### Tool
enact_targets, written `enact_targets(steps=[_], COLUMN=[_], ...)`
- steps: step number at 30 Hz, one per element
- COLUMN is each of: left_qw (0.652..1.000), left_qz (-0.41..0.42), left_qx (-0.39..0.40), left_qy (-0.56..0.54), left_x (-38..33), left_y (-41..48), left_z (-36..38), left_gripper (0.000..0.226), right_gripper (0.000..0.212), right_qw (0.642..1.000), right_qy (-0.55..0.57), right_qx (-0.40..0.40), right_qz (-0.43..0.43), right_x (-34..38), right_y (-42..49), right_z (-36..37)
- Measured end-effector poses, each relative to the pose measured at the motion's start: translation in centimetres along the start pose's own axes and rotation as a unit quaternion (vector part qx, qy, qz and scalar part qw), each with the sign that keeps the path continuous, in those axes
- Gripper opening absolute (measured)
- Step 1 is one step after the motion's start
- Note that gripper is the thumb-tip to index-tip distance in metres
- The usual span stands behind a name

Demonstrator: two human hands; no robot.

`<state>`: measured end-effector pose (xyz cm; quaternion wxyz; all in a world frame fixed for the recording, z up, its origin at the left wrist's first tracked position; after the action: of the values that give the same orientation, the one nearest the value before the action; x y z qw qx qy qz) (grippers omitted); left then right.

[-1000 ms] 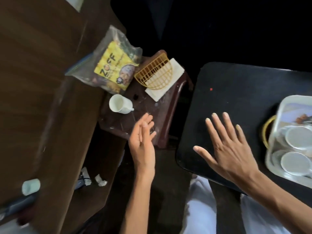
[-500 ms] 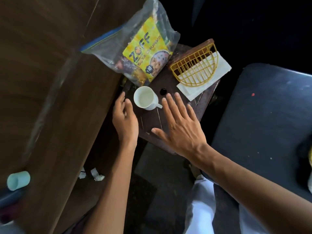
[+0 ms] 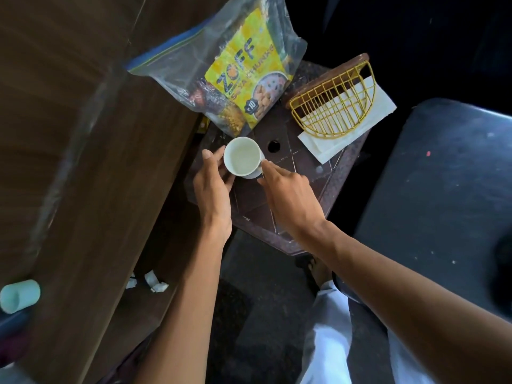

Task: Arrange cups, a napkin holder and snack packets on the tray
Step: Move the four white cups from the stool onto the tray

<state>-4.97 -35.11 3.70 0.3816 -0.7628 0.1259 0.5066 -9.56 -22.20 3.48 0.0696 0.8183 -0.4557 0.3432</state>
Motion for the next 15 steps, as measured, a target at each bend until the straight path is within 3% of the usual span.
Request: enact_targets(steps=[3,7,15], left_qw=[1.0,1.0,0.996], left_qz=[-0.01,-0.024,-0.045], left_qx=[0.0,0.015,0.059], left_qy=[0.003,-0.003,-0.05], left_x=[-0.2,-0.2,0.7], left_y=[-0.9,-3.4,-11.3], left_z=[0.3,1.3,6.9], left_gripper=[0.058,0.061,0.049], right_gripper=[0.02,0.021,0.015], right_qw=[0.998,0.985,0.913], right_qy=[0.052,0.146,0.309], right_qx=[-0.017,-0.079,-0.219], right_qz=[0.014,0.042,0.151], right_x=[-0.8,-2.5,-9.1], right_y=[-0.4,-2.7,-10.6], right_z=[-0.4,-1.8,-6.8])
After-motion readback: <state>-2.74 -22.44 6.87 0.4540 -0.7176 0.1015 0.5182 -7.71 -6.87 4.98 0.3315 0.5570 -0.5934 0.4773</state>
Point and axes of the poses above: each hand's wrist, its own y-axis towards the middle knuckle, its own z-axis out of the palm, x = y × z, the point moved 5 cm from there along y, towards the middle knuckle, and after that the axes turned 1 degree about y, right-handed, at the moved point
